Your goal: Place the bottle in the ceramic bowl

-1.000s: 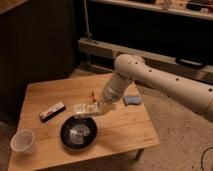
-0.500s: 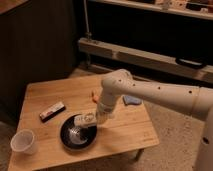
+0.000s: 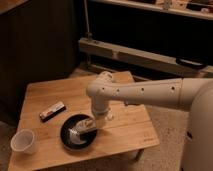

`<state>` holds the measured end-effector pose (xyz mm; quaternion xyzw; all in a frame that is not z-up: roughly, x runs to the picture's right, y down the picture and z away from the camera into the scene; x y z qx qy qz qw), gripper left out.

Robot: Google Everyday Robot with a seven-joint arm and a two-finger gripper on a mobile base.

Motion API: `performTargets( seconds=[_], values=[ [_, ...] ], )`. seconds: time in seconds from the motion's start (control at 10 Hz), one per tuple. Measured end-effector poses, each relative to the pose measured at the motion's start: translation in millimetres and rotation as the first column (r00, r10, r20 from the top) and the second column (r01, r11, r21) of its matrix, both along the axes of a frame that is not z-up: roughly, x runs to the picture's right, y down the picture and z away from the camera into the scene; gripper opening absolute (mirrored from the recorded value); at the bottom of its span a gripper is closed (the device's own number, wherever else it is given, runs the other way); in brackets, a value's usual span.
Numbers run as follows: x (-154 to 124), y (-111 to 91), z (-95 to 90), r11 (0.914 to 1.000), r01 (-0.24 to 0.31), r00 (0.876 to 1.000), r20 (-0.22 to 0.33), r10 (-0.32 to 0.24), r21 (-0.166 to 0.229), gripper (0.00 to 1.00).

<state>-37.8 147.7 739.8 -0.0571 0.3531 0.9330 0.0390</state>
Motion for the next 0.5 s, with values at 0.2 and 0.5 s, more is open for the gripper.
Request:
performTargets(
  seconds=[0.2, 0.5],
  values=[
    [2.1, -1.8, -0.4, 0.9996, -0.022, 1.000, -0.012, 0.022, -0.016, 0.67],
    [1.0, -1.0, -0.4, 0.9996, -0.021, 1.000, -0.011, 0.020, -0.019, 0.67]
  ],
)
